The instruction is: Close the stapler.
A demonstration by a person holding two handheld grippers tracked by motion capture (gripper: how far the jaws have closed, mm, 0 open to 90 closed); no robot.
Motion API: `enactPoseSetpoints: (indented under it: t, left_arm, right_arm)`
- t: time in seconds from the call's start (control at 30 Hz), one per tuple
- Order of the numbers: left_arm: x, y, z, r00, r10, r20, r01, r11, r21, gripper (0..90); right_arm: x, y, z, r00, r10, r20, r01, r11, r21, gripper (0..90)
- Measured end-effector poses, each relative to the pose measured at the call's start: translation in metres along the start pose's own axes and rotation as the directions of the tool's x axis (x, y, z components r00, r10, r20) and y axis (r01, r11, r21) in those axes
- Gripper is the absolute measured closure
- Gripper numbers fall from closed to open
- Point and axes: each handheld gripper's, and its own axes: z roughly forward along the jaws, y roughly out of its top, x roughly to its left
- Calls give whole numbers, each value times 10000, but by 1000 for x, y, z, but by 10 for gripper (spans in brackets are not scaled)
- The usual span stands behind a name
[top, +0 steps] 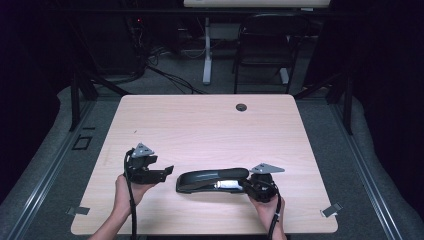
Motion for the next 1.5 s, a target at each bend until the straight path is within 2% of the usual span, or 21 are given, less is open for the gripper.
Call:
enactPoseSetpoints:
  t: [0.17,0.23,0.33,0.47,0.6,0.7,1.37,1.5]
  left_arm:
    - [1,0,-2,9999,22,-110,-23,10000,-21,158]
    - [1,0,-2,9999,11,-128,-12,10000,-42,156]
    - [2,0,-2,9999,3,-124,-3,10000,-31,155]
    - [3,0,-3,9999,-5,-129,4,10000,-60,155]
    - [3,0,-3,9999,-21,-116,20,9999,-115,154]
    - [4,-1,-4,9999,-23,-106,22,9999,-132,151]
    - [6,-1,-2,9999,-72,-110,72,10000,-45,137]
    - [6,-1,-2,9999,-30,-112,30,10000,-26,137]
  right_arm:
    - [-10,6,-18,9970,182,747,-158,9993,-329,900]
    - [-12,11,-27,9950,144,985,-84,9981,-616,900]
    - [-9,22,-40,9934,-115,1138,227,9950,-975,900]
    - [3,34,-50,9933,-572,1009,699,9894,-1274,900]
    - [15,38,-43,9921,-965,798,1055,9874,-1180,900]
    - [19,37,-35,9909,-1147,704,1216,9872,-1032,900]
    - [10,27,-26,9957,-813,442,837,9950,-543,900]
    - [9,25,-23,9958,-759,515,780,9962,-397,900]
